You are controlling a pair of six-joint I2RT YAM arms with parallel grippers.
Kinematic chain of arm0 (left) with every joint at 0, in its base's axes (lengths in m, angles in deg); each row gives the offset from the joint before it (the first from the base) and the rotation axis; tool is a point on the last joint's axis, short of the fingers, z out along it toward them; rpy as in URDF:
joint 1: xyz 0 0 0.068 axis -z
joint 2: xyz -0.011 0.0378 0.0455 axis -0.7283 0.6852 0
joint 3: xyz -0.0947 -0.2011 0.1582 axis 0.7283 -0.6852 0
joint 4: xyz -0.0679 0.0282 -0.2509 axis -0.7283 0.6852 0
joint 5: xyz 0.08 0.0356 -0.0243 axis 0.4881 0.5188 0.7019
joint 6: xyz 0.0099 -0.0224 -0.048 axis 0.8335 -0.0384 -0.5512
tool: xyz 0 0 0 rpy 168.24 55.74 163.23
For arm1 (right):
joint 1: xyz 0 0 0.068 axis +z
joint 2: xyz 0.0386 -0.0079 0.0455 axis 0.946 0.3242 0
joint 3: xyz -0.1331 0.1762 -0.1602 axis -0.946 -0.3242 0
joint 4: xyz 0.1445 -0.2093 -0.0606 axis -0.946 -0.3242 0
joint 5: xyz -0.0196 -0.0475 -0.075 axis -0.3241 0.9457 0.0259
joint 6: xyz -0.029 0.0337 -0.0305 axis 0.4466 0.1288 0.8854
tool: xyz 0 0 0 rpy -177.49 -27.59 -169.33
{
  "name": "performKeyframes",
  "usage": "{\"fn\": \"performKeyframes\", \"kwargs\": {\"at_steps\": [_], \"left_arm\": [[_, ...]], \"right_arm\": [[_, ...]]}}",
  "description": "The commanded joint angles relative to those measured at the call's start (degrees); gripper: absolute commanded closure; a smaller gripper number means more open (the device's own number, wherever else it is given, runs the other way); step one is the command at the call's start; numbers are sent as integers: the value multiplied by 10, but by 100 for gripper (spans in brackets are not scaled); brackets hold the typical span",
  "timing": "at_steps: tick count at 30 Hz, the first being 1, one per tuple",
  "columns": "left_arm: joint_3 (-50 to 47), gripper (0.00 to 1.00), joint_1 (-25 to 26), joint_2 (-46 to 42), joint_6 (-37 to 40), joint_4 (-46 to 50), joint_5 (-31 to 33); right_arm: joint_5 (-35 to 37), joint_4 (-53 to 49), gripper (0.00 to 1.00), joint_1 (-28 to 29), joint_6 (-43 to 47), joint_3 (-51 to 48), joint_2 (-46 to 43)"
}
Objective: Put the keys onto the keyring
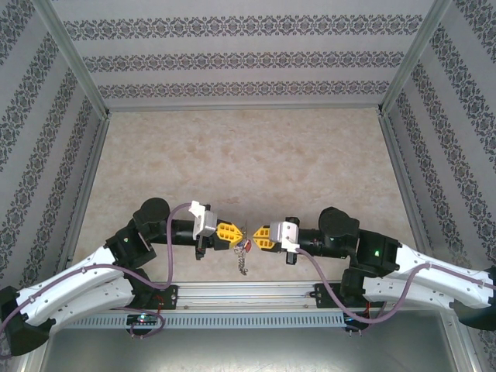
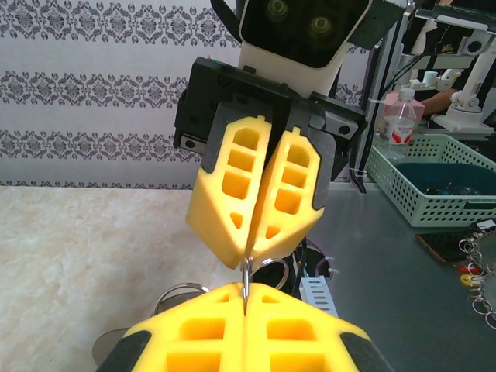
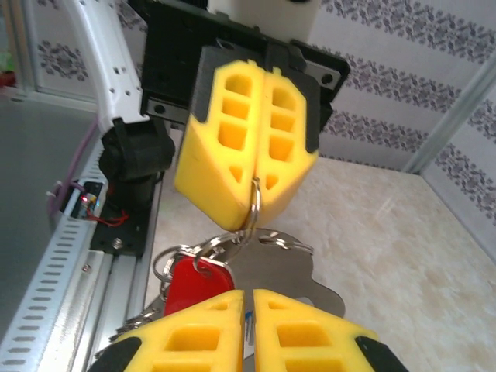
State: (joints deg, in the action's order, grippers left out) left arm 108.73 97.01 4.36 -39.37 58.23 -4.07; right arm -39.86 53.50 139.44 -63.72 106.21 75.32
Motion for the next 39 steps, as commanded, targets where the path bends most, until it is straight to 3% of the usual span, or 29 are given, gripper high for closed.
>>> {"fn": "performKeyframes", "kwargs": {"at_steps": [1, 20, 39], "left_arm": [[2, 100, 4, -1, 8, -36, -18], [1, 100, 5, 4, -3, -43, -24], [-1, 100, 4, -1, -6, -45, -28]], "right_arm": [[-31, 27, 87, -5, -14, 9, -4], [-29, 67, 86, -6, -20, 7, 25], [19, 70, 81, -12, -34, 1, 13]]}}
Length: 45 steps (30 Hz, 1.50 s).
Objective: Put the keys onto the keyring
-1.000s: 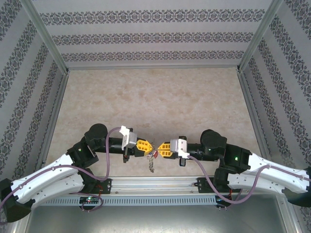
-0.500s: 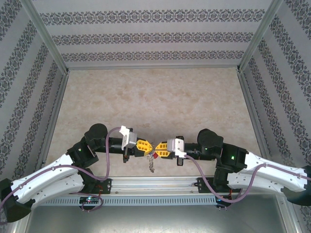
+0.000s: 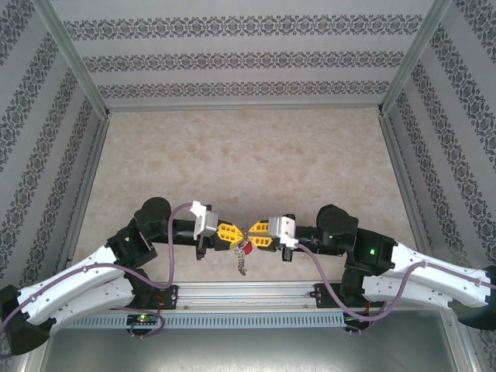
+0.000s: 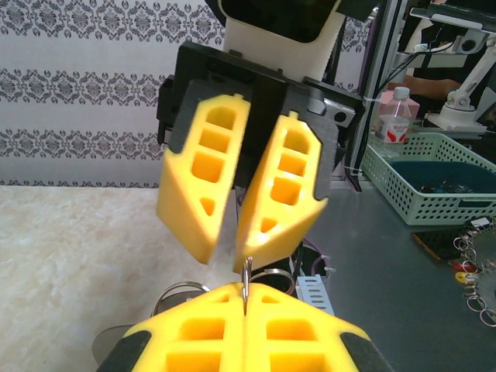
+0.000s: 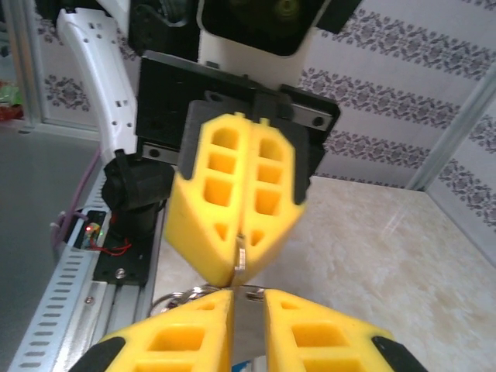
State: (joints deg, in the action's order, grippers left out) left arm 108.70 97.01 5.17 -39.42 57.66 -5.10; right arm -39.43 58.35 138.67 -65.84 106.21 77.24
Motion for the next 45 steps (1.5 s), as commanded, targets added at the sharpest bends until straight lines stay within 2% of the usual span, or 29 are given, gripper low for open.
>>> {"fn": "performKeyframes", "kwargs": {"at_steps": [1, 4, 12, 26, 39, 41, 45], "left_arm": [[0, 100, 5, -9, -5, -40, -18], [-1, 100, 5, -10, -5, -40, -17], [-1, 100, 5, -12, -1, -34, -12], [-1, 100, 5, -11, -2, -37, -23], [1, 100, 5, -9, 2, -36, -19], [2, 100, 5, -10, 4, -36, -18], [3, 100, 5, -9, 5, -31, -13]], "right_arm": [[15, 21, 81, -5, -14, 1, -6], [8, 23, 81, -4, -15, 2, -4], [-74, 20, 79, -5, -20, -1, -5], [-55, 35, 80, -15, -28, -1, 3], [-79, 22, 80, -21, -33, 6, 26], [-82, 18, 82, -24, -34, 7, 27], [-78, 10, 99, -29, -32, 12, 27]]}}
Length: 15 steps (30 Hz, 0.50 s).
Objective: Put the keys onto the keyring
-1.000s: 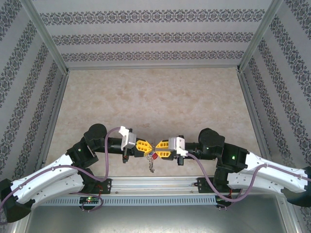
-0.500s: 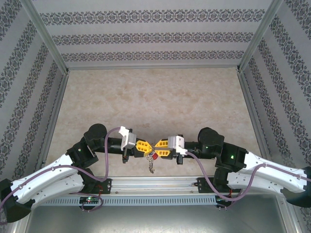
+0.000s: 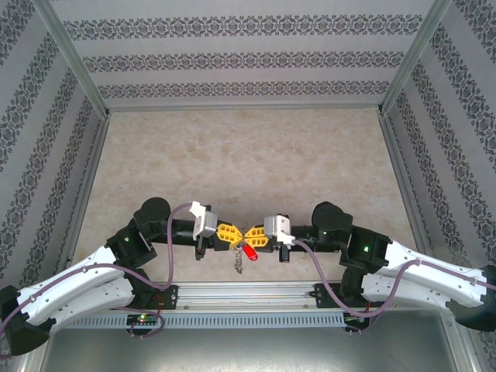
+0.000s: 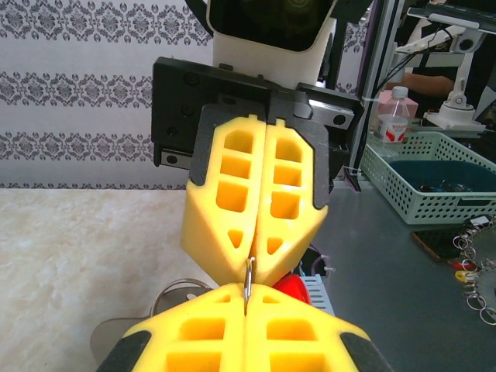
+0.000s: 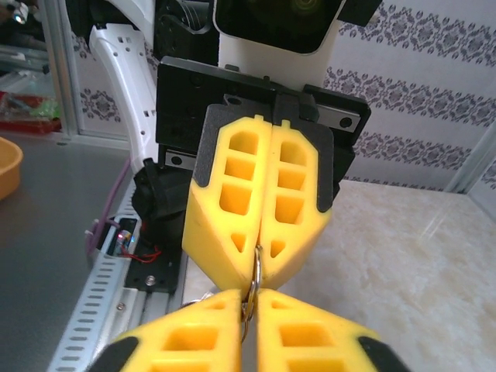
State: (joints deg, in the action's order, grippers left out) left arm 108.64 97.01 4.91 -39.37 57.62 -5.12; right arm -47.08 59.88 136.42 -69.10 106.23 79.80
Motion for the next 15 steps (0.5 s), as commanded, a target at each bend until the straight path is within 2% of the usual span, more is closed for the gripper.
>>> {"fn": "performKeyframes", "kwargs": {"at_steps": [1, 6, 10, 15], "left_arm": [[5, 100, 5, -6, 6, -26, -8], [29, 100, 5, -7, 30, 46, 51], [66, 90, 5, -7, 58, 149, 132], [118, 78, 21, 19, 80, 248, 191]], "right_arm": [[5, -8, 100, -8, 3, 13, 1], [52, -51, 100, -13, 24, 37, 5], [87, -105, 100, -20, 41, 72, 19], [98, -154, 100, -33, 46, 109, 44]]}}
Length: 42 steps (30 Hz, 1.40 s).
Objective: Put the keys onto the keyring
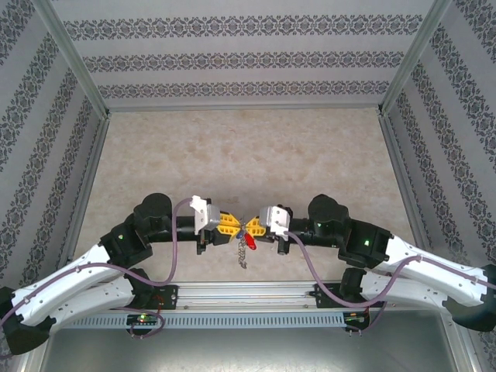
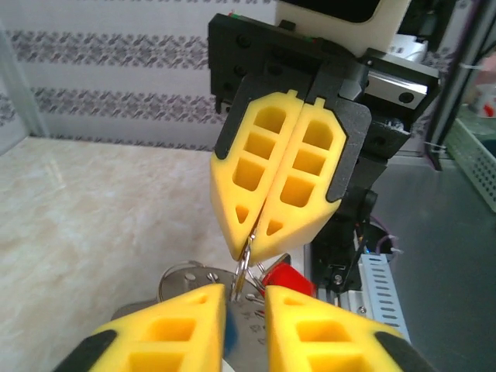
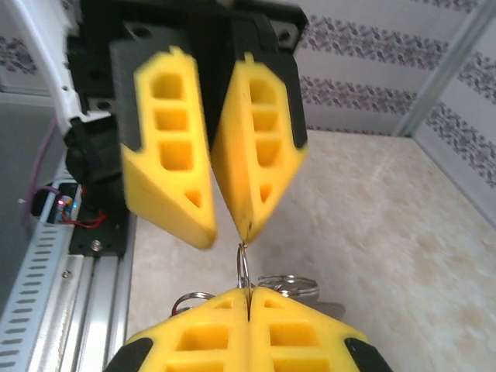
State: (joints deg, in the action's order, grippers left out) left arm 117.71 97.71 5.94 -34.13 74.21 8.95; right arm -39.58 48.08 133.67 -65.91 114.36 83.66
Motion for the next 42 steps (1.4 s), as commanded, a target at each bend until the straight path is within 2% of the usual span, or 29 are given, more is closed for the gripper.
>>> {"fn": "performKeyframes", "kwargs": {"at_steps": [1, 7, 13, 20, 24, 29, 35, 37, 42], "left_arm": [[36, 76, 20, 16, 31, 94, 58], [78, 71, 58, 60, 58, 147, 126], [95, 70, 76, 88, 68, 153, 157], [98, 82, 84, 106, 73, 150, 154], [97, 85, 85, 113, 74, 144, 149], [92, 100, 85, 113, 72, 136, 140], [66, 100, 85, 88, 61, 100, 121], [52, 100, 85, 70, 56, 77, 116], [15, 100, 84, 34, 49, 21, 96]], "right_arm": [[22, -42, 100, -8, 14, 32, 10], [4, -82, 100, -16, 12, 58, 36], [-13, -99, 100, -16, 15, 60, 42], [-22, -114, 100, -17, 18, 68, 52], [-32, -122, 100, -18, 20, 77, 66], [-40, -126, 100, -18, 23, 81, 74], [-53, -117, 100, -18, 19, 70, 62], [-60, -106, 88, -18, 11, 59, 51], [-63, -93, 83, -18, -1, 37, 30]]}}
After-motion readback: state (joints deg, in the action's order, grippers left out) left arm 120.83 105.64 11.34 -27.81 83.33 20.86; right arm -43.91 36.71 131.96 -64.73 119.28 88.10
